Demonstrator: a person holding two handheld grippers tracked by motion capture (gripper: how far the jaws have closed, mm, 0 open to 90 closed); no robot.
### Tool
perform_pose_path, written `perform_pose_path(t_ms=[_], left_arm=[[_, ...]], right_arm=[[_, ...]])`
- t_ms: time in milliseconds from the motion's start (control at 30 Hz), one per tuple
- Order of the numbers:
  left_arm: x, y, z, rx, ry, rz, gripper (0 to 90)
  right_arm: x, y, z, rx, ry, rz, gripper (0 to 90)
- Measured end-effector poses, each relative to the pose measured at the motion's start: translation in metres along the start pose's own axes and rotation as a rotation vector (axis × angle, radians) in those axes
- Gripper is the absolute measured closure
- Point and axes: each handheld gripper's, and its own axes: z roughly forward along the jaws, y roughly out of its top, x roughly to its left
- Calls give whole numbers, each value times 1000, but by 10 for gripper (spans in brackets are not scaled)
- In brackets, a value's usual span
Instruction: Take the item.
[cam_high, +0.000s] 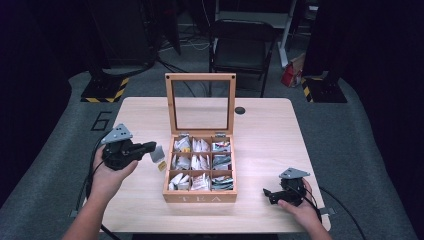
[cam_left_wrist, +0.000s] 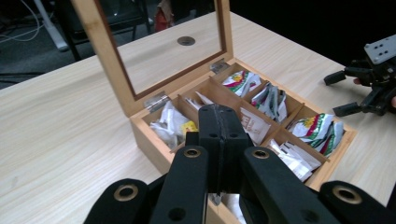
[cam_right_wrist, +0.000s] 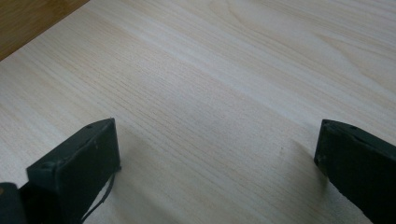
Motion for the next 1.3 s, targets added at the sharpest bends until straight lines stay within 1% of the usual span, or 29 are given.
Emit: perform_pose_path(t_ms=[100, 233, 367, 433, 667, 767, 933, 1100, 1300], left_arm=[[5, -1, -6, -4, 20, -7, 900], [11, -2, -11, -4, 35, -20, 900], [18, -3, -18, -6, 56, -21, 900], [20, -4, -21, -10, 67, -31, 900], [29, -6, -31, -21, 90, -44, 900], [33, -5, -36, -23, 111, -45, 900], [39, -4, -46, -30, 135, -58, 900], [46, -6, -50, -32, 165, -73, 900], [56, -10, -54, -30, 189, -93, 900]], right_arm=[[0, 0, 0, 0, 0, -1, 0], [0, 0, 0, 0, 0, -1, 0], [0, 0, 0, 0, -1, -1, 0], [0, 0, 0, 0, 0, -1, 0], [0, 0, 0, 0, 0, 0, 0], [0, 0, 0, 0, 0, 0, 0], [0, 0, 0, 0, -1, -1, 0], [0, 0, 0, 0, 0, 0, 0], [0, 0, 0, 0, 0, 0, 0]])
